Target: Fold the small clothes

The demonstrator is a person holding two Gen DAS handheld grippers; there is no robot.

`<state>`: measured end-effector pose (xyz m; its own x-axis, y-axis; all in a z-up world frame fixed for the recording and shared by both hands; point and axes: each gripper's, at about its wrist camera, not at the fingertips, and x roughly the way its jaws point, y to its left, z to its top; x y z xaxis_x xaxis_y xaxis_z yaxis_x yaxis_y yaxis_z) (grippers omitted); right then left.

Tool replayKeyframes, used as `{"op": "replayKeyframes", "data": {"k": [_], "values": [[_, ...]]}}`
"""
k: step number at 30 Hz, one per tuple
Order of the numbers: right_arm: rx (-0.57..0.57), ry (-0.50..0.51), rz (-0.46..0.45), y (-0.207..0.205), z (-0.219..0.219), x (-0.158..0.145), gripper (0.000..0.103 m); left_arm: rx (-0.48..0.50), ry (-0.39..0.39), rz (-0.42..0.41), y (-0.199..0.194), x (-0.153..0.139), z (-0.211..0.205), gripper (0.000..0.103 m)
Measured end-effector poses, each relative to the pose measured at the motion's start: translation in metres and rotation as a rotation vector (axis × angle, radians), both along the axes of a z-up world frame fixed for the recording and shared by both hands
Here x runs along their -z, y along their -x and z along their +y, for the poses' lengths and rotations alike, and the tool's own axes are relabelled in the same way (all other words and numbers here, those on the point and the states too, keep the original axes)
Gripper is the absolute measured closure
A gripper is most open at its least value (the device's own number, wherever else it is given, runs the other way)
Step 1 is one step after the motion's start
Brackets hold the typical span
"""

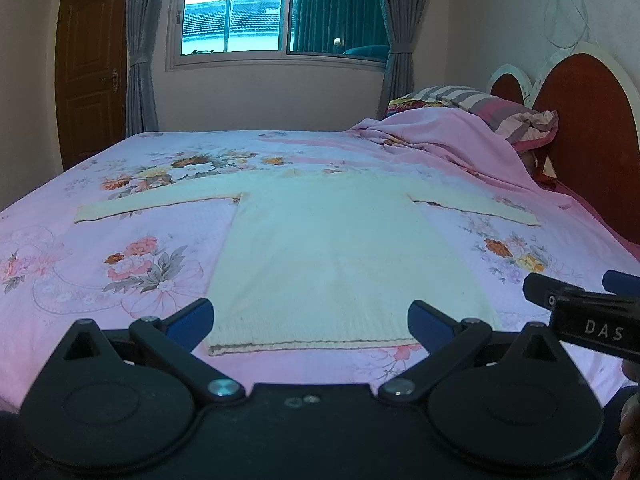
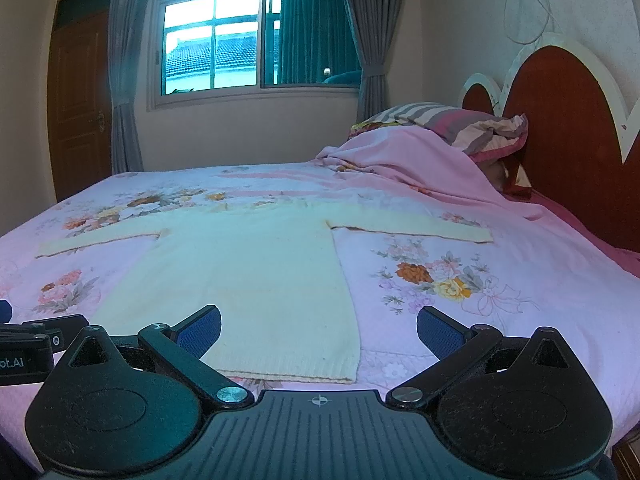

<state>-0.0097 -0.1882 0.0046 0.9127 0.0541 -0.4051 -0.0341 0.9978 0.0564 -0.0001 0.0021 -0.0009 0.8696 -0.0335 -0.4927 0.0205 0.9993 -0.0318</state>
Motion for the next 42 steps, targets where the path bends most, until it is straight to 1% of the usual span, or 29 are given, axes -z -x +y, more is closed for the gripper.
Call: {"op": "replayKeyframes", "data": {"k": [9,13,16,18,21,24,25,27,29,31,32,33,35,36,38,39,42], "values": [[0.002,-0.001,0.0,0.0,0.0,-0.001,0.0,0.002,-0.004,0.002,-0.001,0.001,-0.001,0.001],[0.007,0.001,0.002,0.0,0.001,-0.001,0.0,-0.017,0.007,0.014,-0.006,0.004,0.003,0.001],[0.021,-0.001,-0.001,-0.005,-0.003,0.001,0.0,-0.07,0.046,0.02,-0.019,0.007,0.021,0.001],[0.028,0.007,-0.014,-0.017,-0.005,0.001,0.0,-0.062,0.053,0.019,-0.033,0.01,0.036,0.001],[0.063,0.029,-0.042,-0.05,-0.011,-0.002,0.0,-0.085,0.065,-0.01,-0.06,0.014,0.068,0.001],[0.084,0.031,-0.046,-0.09,-0.016,-0.007,0.0,-0.14,0.1,-0.019,-0.103,0.017,0.116,0.001],[0.089,0.032,-0.048,-0.102,-0.017,-0.009,0.0,-0.153,0.132,-0.022,-0.12,0.02,0.136,0.001],[0.095,0.036,-0.052,-0.128,-0.016,-0.013,0.0,-0.205,0.228,-0.035,-0.159,0.027,0.186,0.001],[0.102,0.053,-0.052,-0.147,-0.013,-0.012,0.0,-0.284,0.331,-0.014,-0.204,0.038,0.241,0.002],[0.107,0.077,-0.044,-0.167,-0.008,-0.008,0.0,-0.349,0.441,-0.013,-0.241,0.053,0.294,0.003],[0.112,0.087,-0.034,-0.178,-0.007,-0.005,0.0,-0.406,0.493,0.01,-0.261,0.062,0.323,0.003],[0.122,0.099,-0.018,-0.188,-0.005,-0.001,0.0,-0.43,0.57,0.026,-0.277,0.071,0.348,0.003],[0.138,0.109,0.015,-0.204,-0.002,0.011,0.0,-0.495,0.721,0.03,-0.302,0.093,0.396,0.003],[0.149,0.113,0.03,-0.212,-0.001,0.017,0.0,-0.525,0.783,0.044,-0.314,0.105,0.417,0.003],[0.164,0.121,0.056,-0.227,0.001,0.028,0.0,-0.557,0.876,0.046,-0.331,0.124,0.45,0.003],[0.171,0.125,0.067,-0.234,0.003,0.033,0.0,-0.563,0.886,0.037,-0.336,0.128,0.458,0.003],[0.174,0.136,0.085,-0.249,0.007,0.046,0.0,-0.561,0.84,0.036,-0.351,0.131,0.466,0.004]]}}
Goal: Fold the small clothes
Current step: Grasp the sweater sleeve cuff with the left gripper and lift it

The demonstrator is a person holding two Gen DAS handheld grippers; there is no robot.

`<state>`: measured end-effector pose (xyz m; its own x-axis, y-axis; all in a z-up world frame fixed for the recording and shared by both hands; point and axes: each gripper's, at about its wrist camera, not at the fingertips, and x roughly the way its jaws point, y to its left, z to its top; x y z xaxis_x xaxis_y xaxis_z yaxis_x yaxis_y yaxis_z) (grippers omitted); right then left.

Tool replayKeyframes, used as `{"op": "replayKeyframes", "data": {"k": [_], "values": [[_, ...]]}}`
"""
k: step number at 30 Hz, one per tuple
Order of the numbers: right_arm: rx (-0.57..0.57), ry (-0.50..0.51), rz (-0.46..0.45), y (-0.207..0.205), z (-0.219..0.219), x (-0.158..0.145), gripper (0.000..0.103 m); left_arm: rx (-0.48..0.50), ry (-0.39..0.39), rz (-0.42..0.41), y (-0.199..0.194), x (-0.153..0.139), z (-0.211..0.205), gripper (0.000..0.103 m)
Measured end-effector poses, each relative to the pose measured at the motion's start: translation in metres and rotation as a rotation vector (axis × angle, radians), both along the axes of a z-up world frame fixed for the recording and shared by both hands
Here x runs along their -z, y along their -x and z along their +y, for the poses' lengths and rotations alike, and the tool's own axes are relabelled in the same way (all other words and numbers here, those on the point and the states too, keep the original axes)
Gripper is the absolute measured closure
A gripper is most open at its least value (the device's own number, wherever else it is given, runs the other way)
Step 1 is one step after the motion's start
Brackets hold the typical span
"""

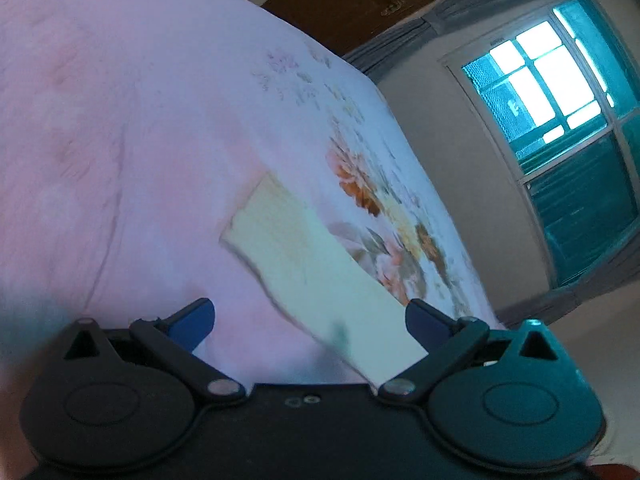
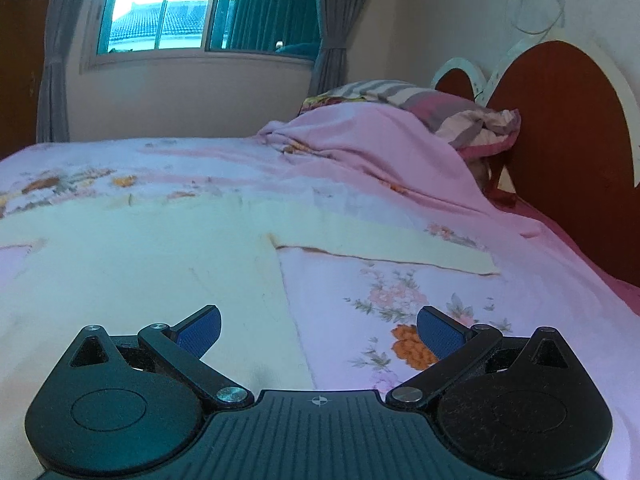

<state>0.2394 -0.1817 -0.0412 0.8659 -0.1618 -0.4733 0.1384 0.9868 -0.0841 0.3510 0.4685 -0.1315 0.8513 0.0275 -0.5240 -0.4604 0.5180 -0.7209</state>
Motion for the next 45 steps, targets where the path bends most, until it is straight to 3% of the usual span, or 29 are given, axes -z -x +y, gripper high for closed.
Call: {"op": "replayKeyframes", "data": {"k": [3,5,6,7,10,15,17,18,19,24,29,31,34,39,45], "values": [[-0.014,0.012,0.002,-0.01,0.003,0.007,0.0,0.025,-0.037,-0.002,-0.013,0.0,0.002,0.006],[-0.021,0.014,0.005,-0.012,0.002,0.009,0.0,0.044,-0.05,-0.007,-0.021,0.0,0.003,0.023],[-0.02,0.016,0.005,-0.013,0.002,0.009,0.0,0.052,-0.035,-0.009,-0.022,0.002,0.005,0.067],[-0.019,0.015,0.004,-0.013,0.0,0.01,0.0,0.062,0.004,-0.002,-0.027,0.008,0.006,0.084],[-0.009,0.019,0.005,-0.012,-0.003,0.011,0.0,0.036,0.04,-0.021,-0.027,0.018,0.013,0.085],[0.014,0.027,0.013,-0.009,-0.014,0.011,0.0,-0.03,0.094,-0.109,-0.02,0.027,0.019,0.074],[0.025,0.026,0.015,-0.009,-0.02,0.011,0.0,-0.054,0.097,-0.111,-0.02,0.027,0.022,0.081],[0.029,0.024,0.012,-0.008,-0.023,0.01,0.0,-0.051,0.077,-0.08,-0.024,0.026,0.022,0.097],[0.034,0.024,0.008,-0.008,-0.025,0.009,0.0,-0.044,0.051,-0.049,-0.027,0.021,0.021,0.103],[0.053,0.004,-0.014,-0.006,-0.044,0.007,0.0,0.06,-0.146,-0.169,-0.04,-0.051,-0.017,0.103],[0.085,-0.036,-0.008,-0.004,-0.068,0.013,0.0,0.239,-0.295,-0.296,-0.096,-0.134,-0.111,0.103],[0.111,-0.053,-0.011,0.0,-0.083,0.016,0.0,0.322,-0.327,-0.328,-0.124,-0.154,-0.165,0.103],[0.161,-0.063,-0.006,0.007,-0.11,0.023,0.0,0.437,-0.39,-0.345,-0.153,-0.163,-0.245,0.103],[0.228,-0.085,0.011,0.016,-0.155,0.037,0.0,0.62,-0.48,-0.289,-0.188,-0.125,-0.386,0.103],[0.319,-0.064,0.015,0.014,-0.21,0.053,0.0,0.777,-0.589,-0.164,-0.203,-0.049,-0.491,0.103]]}}
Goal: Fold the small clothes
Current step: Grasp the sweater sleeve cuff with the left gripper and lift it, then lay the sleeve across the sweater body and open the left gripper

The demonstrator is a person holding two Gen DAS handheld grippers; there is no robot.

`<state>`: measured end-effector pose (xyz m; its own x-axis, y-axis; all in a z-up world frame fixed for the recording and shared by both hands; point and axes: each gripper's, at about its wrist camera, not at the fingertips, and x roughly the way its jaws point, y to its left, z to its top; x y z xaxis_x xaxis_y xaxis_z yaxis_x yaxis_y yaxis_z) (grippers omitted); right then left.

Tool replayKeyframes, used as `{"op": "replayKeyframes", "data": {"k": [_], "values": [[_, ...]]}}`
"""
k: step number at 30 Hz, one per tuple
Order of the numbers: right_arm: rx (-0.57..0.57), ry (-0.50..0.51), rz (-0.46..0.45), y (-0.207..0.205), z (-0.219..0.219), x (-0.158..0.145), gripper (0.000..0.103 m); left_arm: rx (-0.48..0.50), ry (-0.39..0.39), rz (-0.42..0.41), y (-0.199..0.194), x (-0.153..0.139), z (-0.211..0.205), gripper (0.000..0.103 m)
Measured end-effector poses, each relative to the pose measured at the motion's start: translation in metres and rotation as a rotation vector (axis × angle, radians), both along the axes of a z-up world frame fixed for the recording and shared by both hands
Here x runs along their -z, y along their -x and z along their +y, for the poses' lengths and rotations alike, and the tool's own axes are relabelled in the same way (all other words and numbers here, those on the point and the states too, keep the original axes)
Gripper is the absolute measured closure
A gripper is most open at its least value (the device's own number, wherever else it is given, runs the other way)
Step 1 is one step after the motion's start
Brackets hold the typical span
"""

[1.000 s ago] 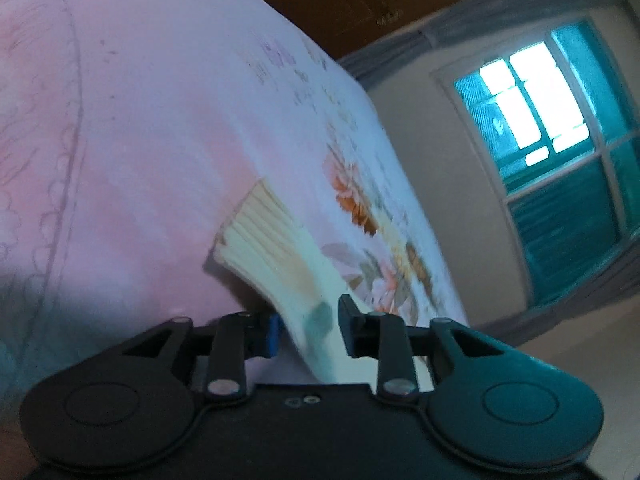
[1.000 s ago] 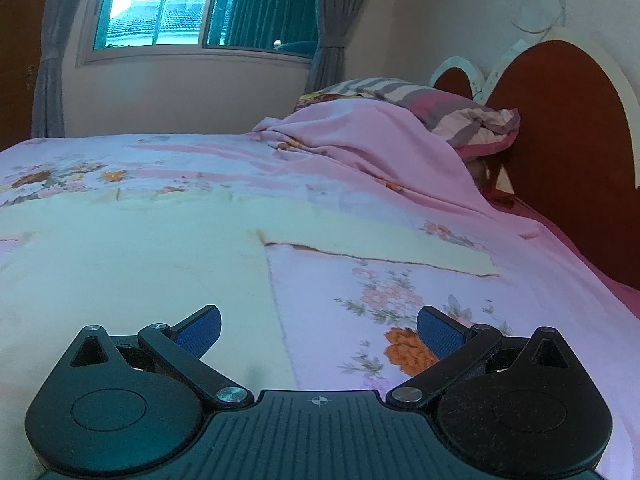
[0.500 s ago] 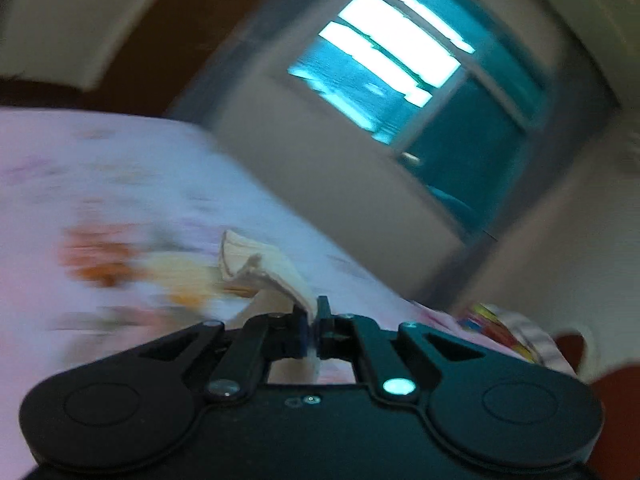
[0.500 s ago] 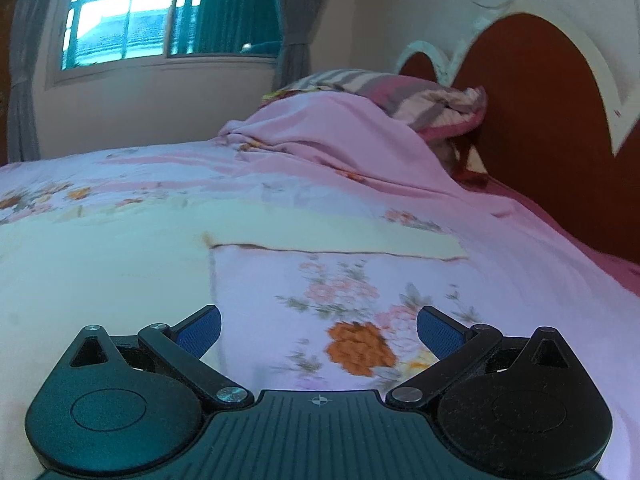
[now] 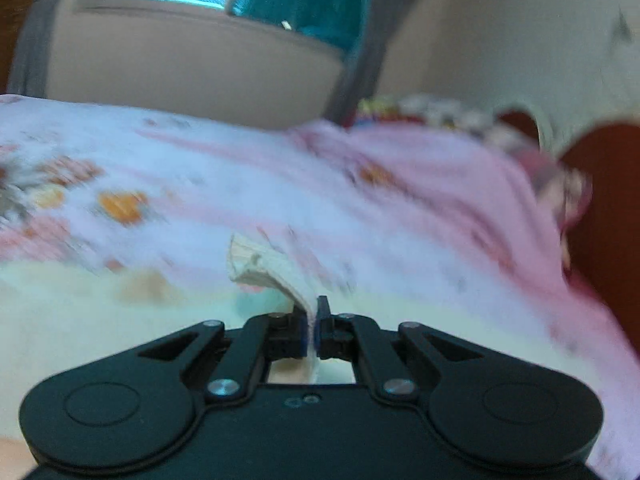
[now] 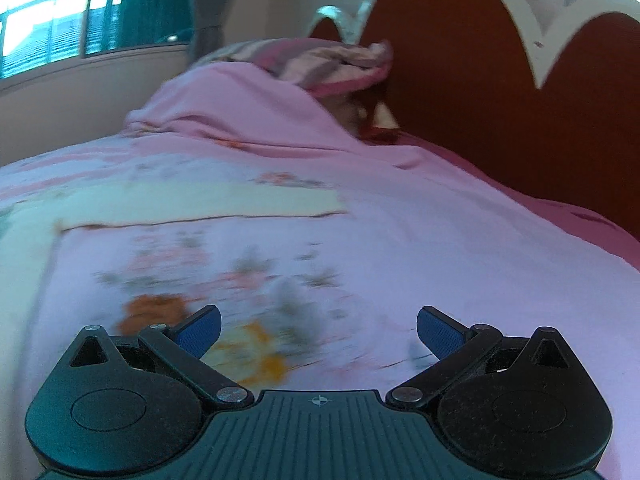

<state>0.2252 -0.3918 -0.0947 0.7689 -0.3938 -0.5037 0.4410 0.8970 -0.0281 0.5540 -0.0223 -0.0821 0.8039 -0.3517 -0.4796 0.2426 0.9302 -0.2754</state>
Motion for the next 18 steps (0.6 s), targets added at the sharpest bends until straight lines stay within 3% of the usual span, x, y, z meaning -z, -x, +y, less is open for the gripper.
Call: {"op": "replayKeyframes", "data": {"k": [2,5,9,14,17,18], "values": [[0.044,0.002,-0.012,-0.001,-0.018,0.001,0.0,0.012,-0.066,0.017,-0.003,0.021,-0.018,0.103],[0.101,-0.003,-0.032,0.0,-0.04,0.002,0.0,0.014,-0.152,0.017,0.001,0.025,-0.032,0.103],[0.141,-0.018,-0.047,-0.001,-0.057,0.002,0.0,0.041,-0.213,0.006,-0.004,0.027,-0.048,0.088],[0.166,-0.028,-0.064,-0.004,-0.065,0.0,0.0,0.082,-0.257,-0.004,-0.005,0.025,-0.065,0.08],[0.172,-0.032,-0.069,-0.005,-0.067,-0.002,0.0,0.119,-0.25,-0.015,0.001,0.024,-0.074,0.052],[0.171,-0.031,-0.066,-0.005,-0.066,-0.003,0.0,0.141,-0.241,-0.02,0.004,0.024,-0.077,0.039]]}}
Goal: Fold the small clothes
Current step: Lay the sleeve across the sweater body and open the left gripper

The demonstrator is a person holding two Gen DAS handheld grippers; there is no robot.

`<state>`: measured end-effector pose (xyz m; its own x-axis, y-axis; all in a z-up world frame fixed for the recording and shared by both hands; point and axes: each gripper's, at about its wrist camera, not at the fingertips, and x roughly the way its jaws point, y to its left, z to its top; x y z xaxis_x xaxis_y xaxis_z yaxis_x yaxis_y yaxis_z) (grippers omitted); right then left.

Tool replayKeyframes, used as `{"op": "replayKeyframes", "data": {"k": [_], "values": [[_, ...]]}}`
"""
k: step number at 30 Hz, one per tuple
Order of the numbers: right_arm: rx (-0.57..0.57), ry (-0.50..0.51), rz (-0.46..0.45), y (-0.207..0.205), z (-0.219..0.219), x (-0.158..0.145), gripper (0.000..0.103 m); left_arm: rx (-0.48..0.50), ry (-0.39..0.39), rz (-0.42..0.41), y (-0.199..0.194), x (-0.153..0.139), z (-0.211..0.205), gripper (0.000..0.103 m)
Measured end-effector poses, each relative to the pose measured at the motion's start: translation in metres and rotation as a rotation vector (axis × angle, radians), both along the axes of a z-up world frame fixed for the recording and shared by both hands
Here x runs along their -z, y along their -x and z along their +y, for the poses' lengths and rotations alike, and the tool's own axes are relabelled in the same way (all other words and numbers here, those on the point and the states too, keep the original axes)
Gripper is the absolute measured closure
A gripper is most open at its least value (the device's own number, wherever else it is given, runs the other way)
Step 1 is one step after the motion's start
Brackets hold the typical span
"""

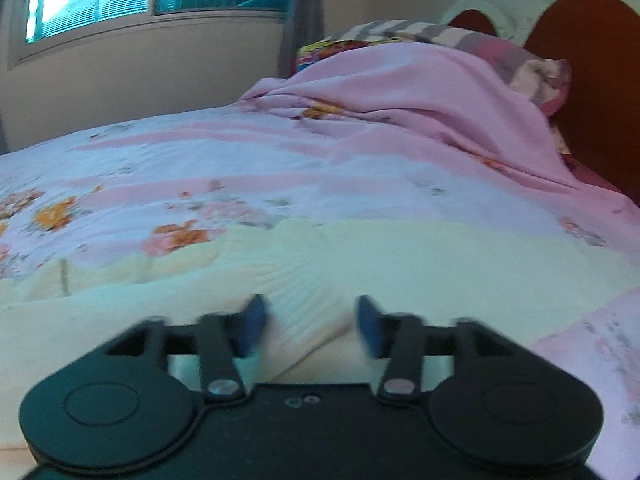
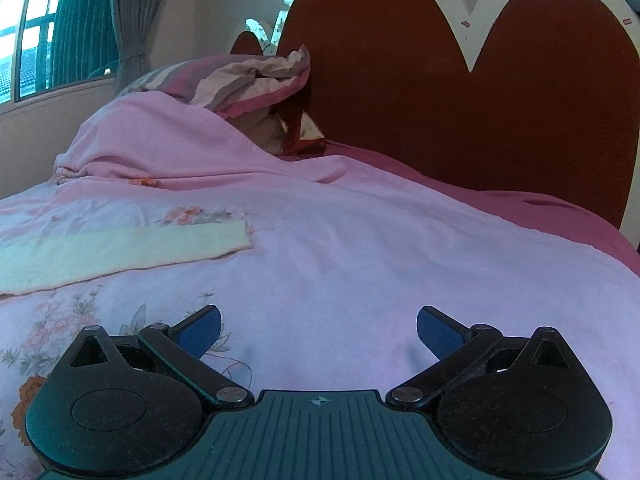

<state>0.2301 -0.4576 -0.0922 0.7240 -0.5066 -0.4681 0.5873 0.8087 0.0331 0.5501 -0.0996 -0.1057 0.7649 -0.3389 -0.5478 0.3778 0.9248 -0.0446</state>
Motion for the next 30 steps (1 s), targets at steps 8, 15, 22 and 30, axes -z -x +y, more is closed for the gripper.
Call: {"op": "replayKeyframes", "data": {"k": [8,15,22,30], "values": [[0.005,0.004,-0.005,0.003,0.001,-0.008,0.0,-0.023,0.079,-0.08,0.067,-0.032,0.057,0.035],[-0.158,-0.131,-0.069,-0.02,0.026,-0.013,0.0,-0.339,-0.125,-0.101,0.133,-0.032,0.195,0.035],[-0.533,-0.353,-0.173,-0.131,0.127,-0.038,0.038,-0.457,-0.042,0.038,0.128,-0.009,0.248,0.035],[-0.762,-0.6,-0.027,-0.247,0.239,-0.013,0.053,-0.478,-0.017,0.009,0.11,0.002,0.258,0.034]]}}
